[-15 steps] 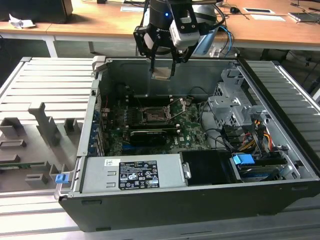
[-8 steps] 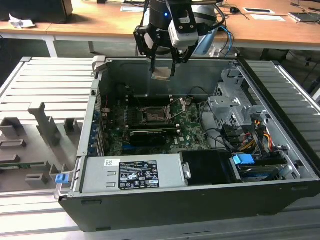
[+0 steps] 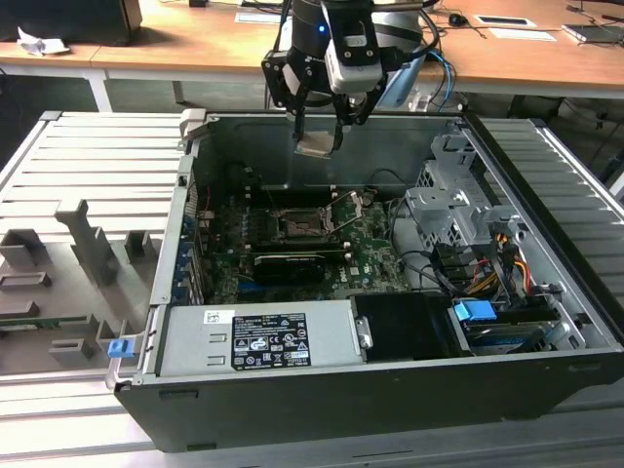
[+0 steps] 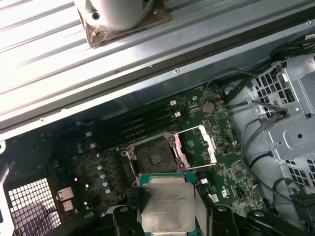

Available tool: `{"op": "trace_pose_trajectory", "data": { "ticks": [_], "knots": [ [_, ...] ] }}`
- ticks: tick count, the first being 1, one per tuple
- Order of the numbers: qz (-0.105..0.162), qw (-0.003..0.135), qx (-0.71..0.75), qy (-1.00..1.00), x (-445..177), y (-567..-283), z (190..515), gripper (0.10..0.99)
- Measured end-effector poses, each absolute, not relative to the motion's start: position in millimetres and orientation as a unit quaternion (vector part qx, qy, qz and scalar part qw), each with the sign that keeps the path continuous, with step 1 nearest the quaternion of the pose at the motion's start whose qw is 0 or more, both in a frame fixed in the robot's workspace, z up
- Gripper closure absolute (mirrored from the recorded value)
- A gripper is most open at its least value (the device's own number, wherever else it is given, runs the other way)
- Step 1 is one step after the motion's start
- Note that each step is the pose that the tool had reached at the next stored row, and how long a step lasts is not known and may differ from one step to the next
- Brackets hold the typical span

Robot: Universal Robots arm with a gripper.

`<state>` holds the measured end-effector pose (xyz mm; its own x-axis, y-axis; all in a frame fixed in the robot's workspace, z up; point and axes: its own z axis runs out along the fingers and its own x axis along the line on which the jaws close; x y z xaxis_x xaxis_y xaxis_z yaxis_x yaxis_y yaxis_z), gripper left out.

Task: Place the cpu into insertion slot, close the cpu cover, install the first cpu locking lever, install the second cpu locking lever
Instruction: 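Place the cpu into insertion slot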

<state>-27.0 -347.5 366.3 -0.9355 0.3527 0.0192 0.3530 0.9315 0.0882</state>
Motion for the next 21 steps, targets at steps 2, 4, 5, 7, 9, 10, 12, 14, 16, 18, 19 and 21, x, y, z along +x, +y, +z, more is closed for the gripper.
{"op": "trace_pose_trajectory", "data": {
  "ticks": [2,4,5,7,9,10,12,14,16,18,19,21],
  "knots": [
    [-0.045,0.001,-0.185,-0.982,-27.0,-347.5,366.2,0.557],
    [-0.045,0.001,-0.19,-0.981,-27.0,-347.5,366.1,0.557],
    [-0.045,0.001,-0.191,-0.98,-27.0,-347.5,366.1,0.557],
    [-0.045,0.001,-0.195,-0.98,-27.0,-347.5,366.0,0.557],
    [-0.045,0.001,-0.2,-0.979,-27.0,-347.5,365.9,0.557],
    [-0.045,0.001,-0.201,-0.978,-27.0,-347.5,365.8,0.557],
    [-0.045,0.0,-0.204,-0.978,-27.0,-347.5,365.8,0.557],
    [-0.045,0.0,-0.209,-0.977,-27.0,-347.5,365.8,0.557],
    [-0.045,0.0,-0.216,-0.975,-27.0,-347.5,365.7,0.557],
    [-0.045,0.0,-0.222,-0.974,-27.0,-347.5,365.8,0.557],
    [-0.045,-0.001,-0.224,-0.973,-27.0,-347.5,365.8,0.557],
    [-0.045,-0.001,-0.228,-0.973,-27.0,-347.5,365.7,0.557]
  ]
}}
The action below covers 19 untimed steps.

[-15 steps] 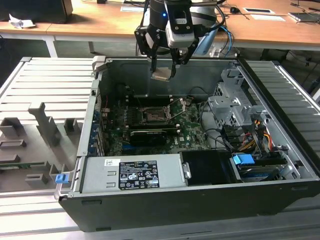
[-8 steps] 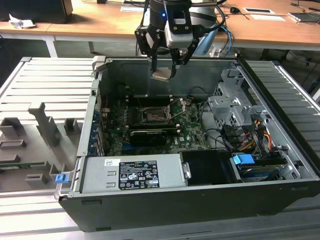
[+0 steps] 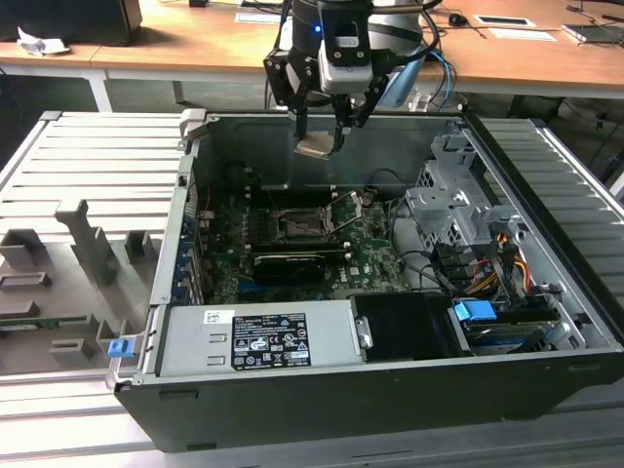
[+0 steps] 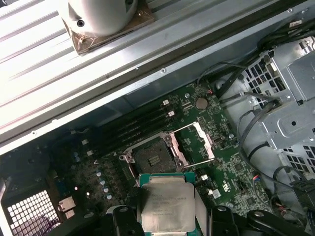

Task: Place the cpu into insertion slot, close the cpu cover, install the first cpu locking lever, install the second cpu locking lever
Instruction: 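Place the cpu into insertion slot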

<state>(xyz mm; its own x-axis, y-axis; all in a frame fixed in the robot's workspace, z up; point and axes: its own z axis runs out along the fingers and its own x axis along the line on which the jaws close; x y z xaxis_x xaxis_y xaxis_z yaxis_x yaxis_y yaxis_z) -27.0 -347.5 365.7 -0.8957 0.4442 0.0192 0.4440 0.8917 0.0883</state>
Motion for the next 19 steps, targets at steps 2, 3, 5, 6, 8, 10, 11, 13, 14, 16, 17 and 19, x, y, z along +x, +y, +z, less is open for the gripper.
{"op": "trace_pose_trajectory", "data": {
  "ticks": [2,3,5,6,8,10,11,13,14,16,17,19],
  "knots": [
    [0.045,0.001,0.232,0.972,-27.0,-347.5,365.7,0.557],
    [0.045,0.001,0.234,0.971,-27.0,-347.5,365.8,0.557],
    [0.045,0.001,0.238,0.97,-27.0,-347.5,365.7,0.557],
    [0.045,0.001,0.241,0.97,-27.0,-347.5,365.7,0.557],
    [0.045,0.002,0.245,0.969,-27.0,-347.5,365.7,0.557],
    [0.045,0.002,0.248,0.968,-27.0,-347.5,365.7,0.557],
    [0.045,0.002,0.251,0.967,-27.0,-347.5,365.7,0.557],
    [0.045,0.002,0.259,0.965,-27.0,-347.5,365.6,0.557],
    [0.045,0.002,0.261,0.964,-27.0,-347.5,365.7,0.557],
    [0.045,0.003,0.269,0.962,-27.0,-347.5,365.6,0.557],
    [0.045,0.003,0.271,0.962,-27.0,-347.5,365.6,0.557],
    [0.045,0.003,0.281,0.959,-27.0,-347.5,365.6,0.557]
  ]
}}
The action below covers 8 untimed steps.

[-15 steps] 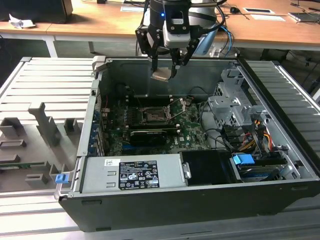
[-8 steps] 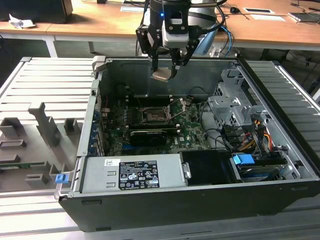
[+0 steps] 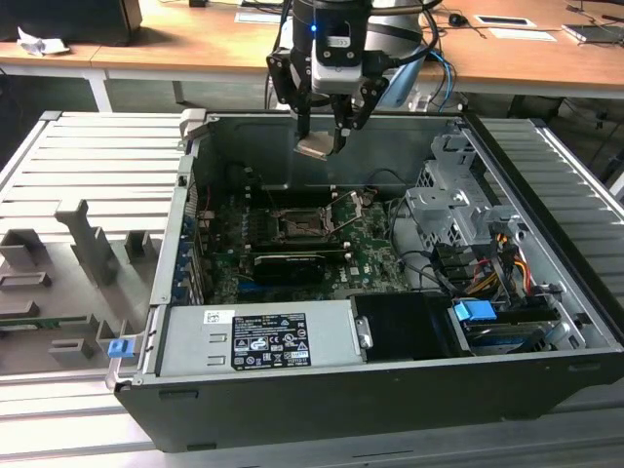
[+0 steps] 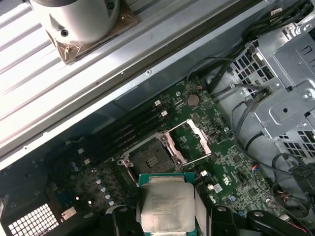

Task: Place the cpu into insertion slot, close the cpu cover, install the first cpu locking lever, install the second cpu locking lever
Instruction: 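Place the cpu into insertion slot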

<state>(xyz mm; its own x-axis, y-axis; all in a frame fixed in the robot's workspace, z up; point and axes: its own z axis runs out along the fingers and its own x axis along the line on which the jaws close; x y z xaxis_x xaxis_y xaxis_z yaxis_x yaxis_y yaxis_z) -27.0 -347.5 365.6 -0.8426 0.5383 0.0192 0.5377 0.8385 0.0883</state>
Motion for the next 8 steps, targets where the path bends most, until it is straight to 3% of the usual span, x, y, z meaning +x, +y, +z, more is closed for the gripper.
{"op": "trace_pose_trajectory", "data": {
  "ticks": [8],
  "knots": [
    [0.045,0.004,0.307,0.951,-27.0,-347.5,365.5,0.557]
  ]
}}
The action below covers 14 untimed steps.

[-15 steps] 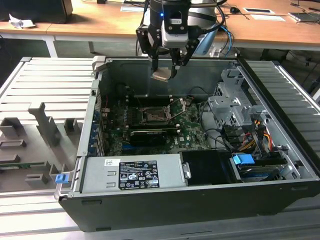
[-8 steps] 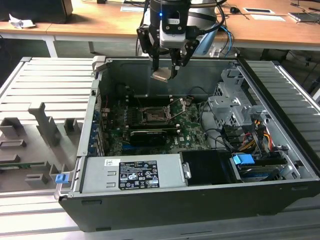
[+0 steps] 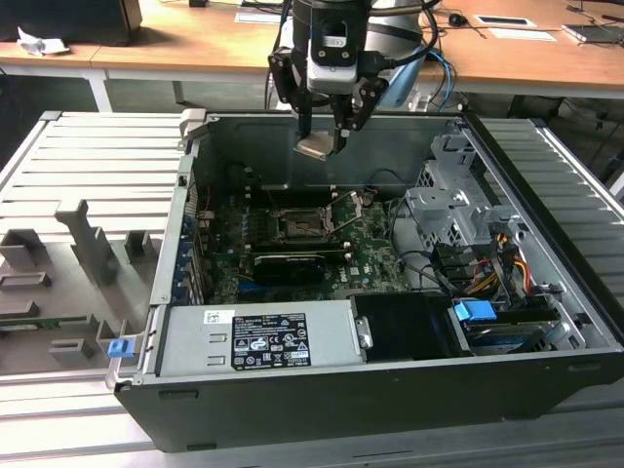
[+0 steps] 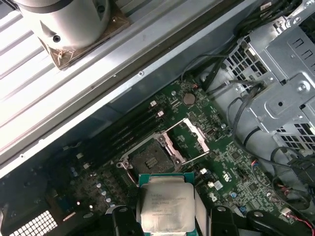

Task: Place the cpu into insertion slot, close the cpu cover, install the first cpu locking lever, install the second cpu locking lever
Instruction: 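Place the cpu into insertion slot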

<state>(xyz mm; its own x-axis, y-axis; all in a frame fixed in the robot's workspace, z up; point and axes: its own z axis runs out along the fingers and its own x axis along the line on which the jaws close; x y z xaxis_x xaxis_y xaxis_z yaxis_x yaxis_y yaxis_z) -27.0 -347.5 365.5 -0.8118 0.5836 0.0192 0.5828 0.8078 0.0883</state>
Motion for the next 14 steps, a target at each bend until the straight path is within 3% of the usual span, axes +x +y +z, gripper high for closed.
{"op": "trace_pose_trajectory", "data": {
  "ticks": [14],
  "knots": [
    [0.045,0.006,0.341,0.939,-27.0,-347.5,365.4,0.557]
  ]
}}
